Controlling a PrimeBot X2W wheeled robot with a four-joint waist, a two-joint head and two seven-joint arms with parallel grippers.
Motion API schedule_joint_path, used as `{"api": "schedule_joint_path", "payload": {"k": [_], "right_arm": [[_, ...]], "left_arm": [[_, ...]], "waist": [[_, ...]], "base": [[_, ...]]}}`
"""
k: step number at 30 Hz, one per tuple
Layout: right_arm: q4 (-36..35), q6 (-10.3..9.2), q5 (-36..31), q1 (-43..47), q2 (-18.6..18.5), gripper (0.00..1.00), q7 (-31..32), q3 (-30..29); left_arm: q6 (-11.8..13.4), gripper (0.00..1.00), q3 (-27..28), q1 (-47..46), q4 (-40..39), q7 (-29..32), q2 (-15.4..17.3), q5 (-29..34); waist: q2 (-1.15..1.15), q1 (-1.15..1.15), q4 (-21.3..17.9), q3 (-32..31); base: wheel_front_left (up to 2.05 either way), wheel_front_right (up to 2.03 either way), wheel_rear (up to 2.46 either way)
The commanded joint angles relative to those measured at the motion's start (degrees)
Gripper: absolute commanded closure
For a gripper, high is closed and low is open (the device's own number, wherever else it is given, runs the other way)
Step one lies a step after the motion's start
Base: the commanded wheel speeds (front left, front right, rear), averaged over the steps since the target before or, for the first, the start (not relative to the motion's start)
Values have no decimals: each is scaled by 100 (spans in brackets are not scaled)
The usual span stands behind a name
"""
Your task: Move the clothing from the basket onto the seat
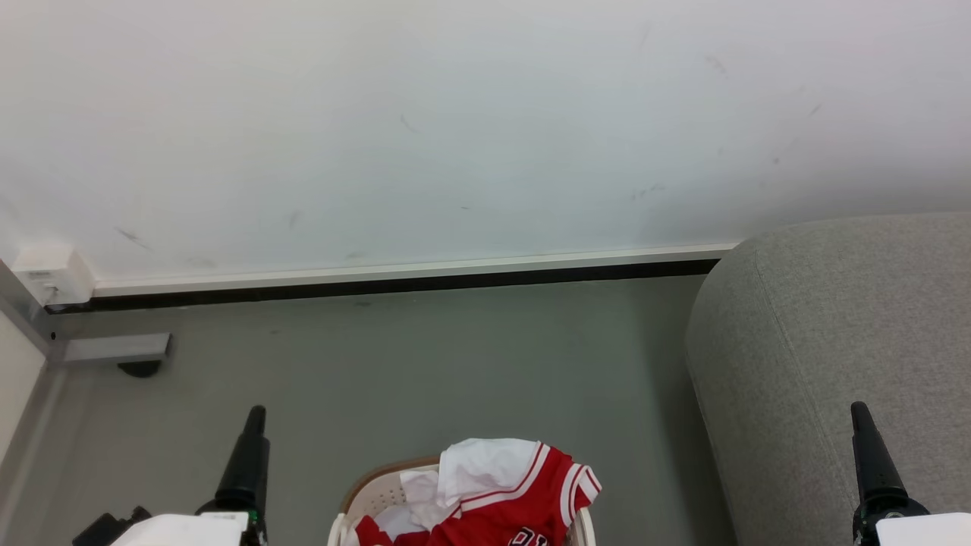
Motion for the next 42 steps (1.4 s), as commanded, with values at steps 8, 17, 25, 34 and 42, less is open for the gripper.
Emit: {"api": "schedule_joint_path", "payload": {"k": [8, 17, 25, 34, 42], "right_arm": [[-295, -2, -1528, 36, -95, 0, -236, 165], [-368, -3, -2711, 78, -116, 0, -440, 314], [-397, -4, -3457, 103, -131, 0, -605, 422], [-398, -5, -4166, 169, -145, 0, -776, 532], [-402, -5, -4739, 211, -146, 0, -919, 582]], "left_arm": [[200, 0, -159, -4, -253, -237, 41, 1103], [318, 0, -293, 54, -342, -436, 47, 2224], [372, 0, -337, 109, -439, -602, 51, 2998], [425, 0, -415, 152, -561, -777, 55, 3770], [441, 0, -493, 194, -620, -916, 59, 4453]], "waist": [[0, 0, 21, 1], [0, 0, 35, -4], [0, 0, 52, -13], [0, 0, 77, -15], [0, 0, 85, -18]], "base": [[0, 0, 0], [0, 0, 0], [0, 0, 0], [0, 0, 0], [0, 0, 0]]}}
